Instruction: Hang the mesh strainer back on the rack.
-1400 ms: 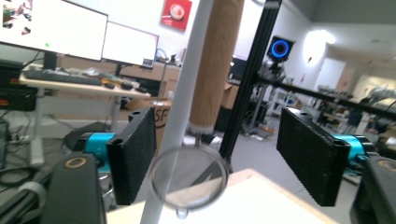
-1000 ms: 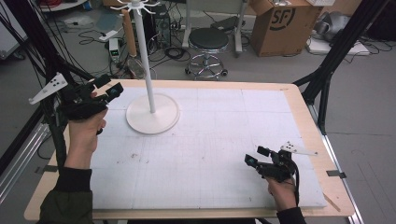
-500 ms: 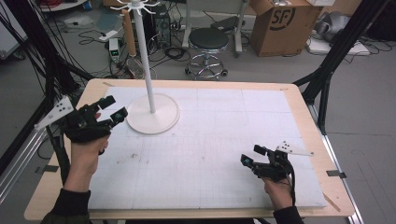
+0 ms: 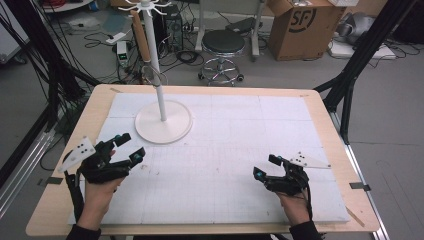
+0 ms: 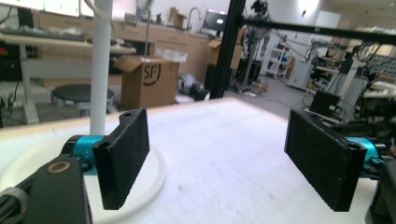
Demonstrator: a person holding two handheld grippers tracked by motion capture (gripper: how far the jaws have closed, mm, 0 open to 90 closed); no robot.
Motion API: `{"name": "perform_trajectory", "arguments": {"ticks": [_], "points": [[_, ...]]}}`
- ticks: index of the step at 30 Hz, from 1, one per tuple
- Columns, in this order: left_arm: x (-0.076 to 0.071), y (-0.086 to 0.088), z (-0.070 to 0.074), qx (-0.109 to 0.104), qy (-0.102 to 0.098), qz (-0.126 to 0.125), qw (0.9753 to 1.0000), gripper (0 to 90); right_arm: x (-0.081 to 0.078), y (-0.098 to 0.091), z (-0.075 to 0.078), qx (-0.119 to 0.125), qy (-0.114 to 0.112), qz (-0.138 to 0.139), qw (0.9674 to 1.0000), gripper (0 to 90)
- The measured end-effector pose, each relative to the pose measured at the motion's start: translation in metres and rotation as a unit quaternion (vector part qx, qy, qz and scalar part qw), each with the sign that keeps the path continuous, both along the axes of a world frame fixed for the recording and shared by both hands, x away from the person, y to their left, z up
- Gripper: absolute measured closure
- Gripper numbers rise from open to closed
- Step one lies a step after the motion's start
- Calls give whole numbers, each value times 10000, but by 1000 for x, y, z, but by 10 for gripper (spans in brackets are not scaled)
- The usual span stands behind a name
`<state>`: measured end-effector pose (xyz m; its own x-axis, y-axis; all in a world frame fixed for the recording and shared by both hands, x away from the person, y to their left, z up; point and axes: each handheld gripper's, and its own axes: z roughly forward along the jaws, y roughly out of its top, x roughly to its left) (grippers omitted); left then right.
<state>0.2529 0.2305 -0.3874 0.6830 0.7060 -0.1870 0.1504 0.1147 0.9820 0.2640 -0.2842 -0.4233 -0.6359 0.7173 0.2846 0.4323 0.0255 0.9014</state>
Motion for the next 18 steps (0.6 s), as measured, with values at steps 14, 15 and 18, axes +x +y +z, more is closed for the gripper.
{"name": "perform_trajectory", "arguments": {"ticks": [14, 15, 18], "points": [[-29, -3, -32, 321, 94, 145, 9993, 224, -4, 5, 2, -137, -128, 200, 9996, 112], [-30, -4, -33, 337, 131, 151, 9992, 224, -4, 6, 2, -143, -124, 203, 9996, 112], [-29, -4, -37, 414, 227, 150, 9988, 224, -4, 7, 1, -243, -152, 185, 9994, 112]]}}
